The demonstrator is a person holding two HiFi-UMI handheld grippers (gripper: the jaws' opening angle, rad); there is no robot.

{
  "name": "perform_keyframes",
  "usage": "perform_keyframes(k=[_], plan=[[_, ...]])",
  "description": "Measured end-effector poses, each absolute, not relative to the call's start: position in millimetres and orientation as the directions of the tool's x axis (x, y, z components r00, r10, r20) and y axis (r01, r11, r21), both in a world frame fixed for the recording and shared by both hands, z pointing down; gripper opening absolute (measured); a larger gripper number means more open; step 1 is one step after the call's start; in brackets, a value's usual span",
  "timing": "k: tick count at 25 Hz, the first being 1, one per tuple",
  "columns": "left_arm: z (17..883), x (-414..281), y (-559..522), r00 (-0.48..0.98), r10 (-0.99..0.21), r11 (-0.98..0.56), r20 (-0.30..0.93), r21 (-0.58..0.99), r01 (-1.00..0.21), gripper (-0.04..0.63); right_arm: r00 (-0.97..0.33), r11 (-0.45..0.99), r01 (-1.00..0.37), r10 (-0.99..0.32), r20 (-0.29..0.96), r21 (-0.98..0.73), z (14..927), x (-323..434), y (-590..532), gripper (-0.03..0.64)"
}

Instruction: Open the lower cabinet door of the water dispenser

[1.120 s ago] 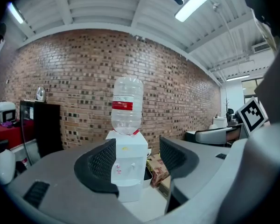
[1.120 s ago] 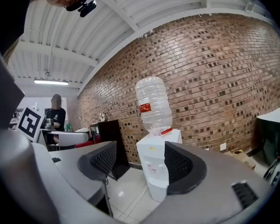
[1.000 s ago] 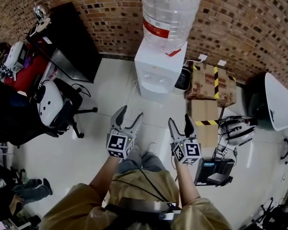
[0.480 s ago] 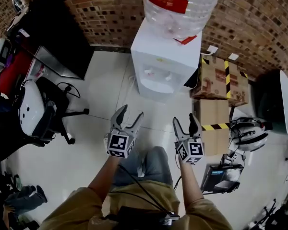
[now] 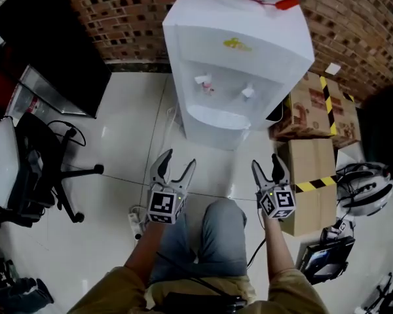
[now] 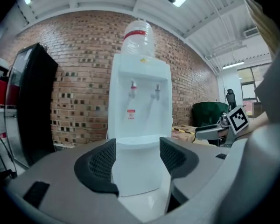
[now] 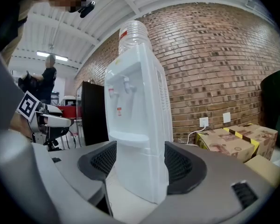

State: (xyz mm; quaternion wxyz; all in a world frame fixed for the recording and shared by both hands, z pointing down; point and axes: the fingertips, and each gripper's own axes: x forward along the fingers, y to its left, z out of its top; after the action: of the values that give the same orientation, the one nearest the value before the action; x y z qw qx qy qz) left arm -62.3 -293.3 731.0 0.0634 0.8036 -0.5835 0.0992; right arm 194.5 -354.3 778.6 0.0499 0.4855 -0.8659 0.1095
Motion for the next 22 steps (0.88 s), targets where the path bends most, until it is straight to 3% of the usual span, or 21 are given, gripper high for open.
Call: perform_keyframes(k=[10, 22], plan=[[797, -98, -290, 0.264, -0.939, -0.28, 0.219, -0.048, -0.959, 0.279, -0.645, 0.634, -0.764, -0.739, 0.194, -0.12, 859, 195, -436, 0.344], [796, -104, -281, 0.255, -0.94, -0.274, 0.229, -0.054, -0.96, 0.279, -0.754, 0.762, -0.636, -0.578, 0.312, -0.124, 897, 168, -484, 0.307]])
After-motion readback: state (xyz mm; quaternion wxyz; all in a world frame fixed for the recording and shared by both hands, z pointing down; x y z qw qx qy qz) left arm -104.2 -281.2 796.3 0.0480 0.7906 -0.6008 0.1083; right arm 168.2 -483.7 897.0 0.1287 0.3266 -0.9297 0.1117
